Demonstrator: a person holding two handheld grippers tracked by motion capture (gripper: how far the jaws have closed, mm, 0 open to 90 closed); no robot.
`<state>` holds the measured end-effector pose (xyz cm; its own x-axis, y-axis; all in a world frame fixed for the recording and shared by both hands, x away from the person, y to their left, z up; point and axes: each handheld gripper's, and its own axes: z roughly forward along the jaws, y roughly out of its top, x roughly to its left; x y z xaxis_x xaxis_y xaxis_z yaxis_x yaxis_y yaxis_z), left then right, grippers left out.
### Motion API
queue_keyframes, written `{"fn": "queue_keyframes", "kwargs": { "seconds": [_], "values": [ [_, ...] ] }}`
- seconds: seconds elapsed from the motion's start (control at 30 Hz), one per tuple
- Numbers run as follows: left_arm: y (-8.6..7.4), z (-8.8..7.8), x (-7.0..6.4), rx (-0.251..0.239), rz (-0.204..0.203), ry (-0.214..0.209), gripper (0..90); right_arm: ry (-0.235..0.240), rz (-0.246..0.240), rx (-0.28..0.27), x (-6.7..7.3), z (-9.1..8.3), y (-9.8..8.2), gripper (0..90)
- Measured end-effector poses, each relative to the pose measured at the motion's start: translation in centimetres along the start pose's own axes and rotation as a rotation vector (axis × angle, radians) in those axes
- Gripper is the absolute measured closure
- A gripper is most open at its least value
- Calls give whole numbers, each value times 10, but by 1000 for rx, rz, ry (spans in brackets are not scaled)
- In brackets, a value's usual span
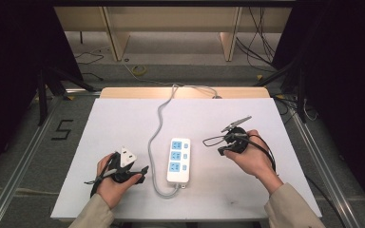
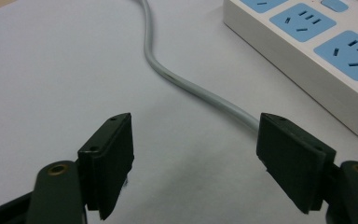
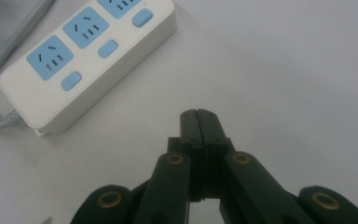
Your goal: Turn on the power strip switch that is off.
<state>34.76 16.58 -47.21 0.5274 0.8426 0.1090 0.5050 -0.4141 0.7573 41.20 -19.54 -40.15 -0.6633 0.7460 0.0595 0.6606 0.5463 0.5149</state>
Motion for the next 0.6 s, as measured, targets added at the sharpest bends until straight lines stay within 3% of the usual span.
{"fn": "queue_keyframes", "kwargs": {
  "seconds": [0.6],
  "values": [
    [0, 0, -3, -4, 6, -10, 271, 5, -25, 12, 9, 8, 18, 900]
  ]
}}
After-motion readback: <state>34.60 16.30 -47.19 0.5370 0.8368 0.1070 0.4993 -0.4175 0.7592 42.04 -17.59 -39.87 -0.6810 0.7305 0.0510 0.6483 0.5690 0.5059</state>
